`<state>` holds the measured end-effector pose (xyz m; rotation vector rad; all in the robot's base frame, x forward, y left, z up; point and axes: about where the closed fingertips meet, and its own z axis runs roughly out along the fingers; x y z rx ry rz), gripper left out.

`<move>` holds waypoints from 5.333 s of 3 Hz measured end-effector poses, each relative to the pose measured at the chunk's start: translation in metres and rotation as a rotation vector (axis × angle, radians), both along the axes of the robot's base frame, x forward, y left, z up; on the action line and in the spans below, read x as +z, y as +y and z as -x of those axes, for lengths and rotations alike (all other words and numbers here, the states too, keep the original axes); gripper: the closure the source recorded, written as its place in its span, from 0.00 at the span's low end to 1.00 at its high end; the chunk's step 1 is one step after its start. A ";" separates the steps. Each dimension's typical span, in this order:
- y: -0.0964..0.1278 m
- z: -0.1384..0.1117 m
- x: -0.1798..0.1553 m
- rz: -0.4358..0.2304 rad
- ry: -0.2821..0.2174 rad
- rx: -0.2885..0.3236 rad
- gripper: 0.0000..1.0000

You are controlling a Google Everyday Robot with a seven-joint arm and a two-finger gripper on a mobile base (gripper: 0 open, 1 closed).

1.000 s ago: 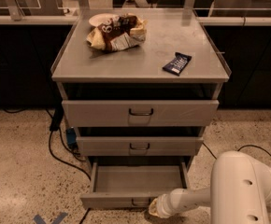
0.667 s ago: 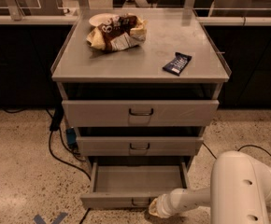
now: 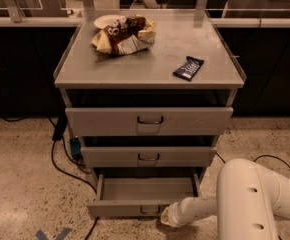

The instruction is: Close bottom drawer

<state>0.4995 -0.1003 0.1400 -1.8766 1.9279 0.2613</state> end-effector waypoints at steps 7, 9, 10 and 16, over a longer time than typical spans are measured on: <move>-0.006 -0.149 -0.026 0.212 -0.205 0.144 1.00; -0.007 -0.142 -0.011 0.125 -0.273 0.134 1.00; -0.008 -0.138 0.007 0.042 -0.355 0.129 1.00; 0.012 -0.179 0.151 0.207 -0.549 0.143 1.00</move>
Offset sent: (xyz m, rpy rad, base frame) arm 0.1328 0.0044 -0.0361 -0.0670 -0.0666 0.0493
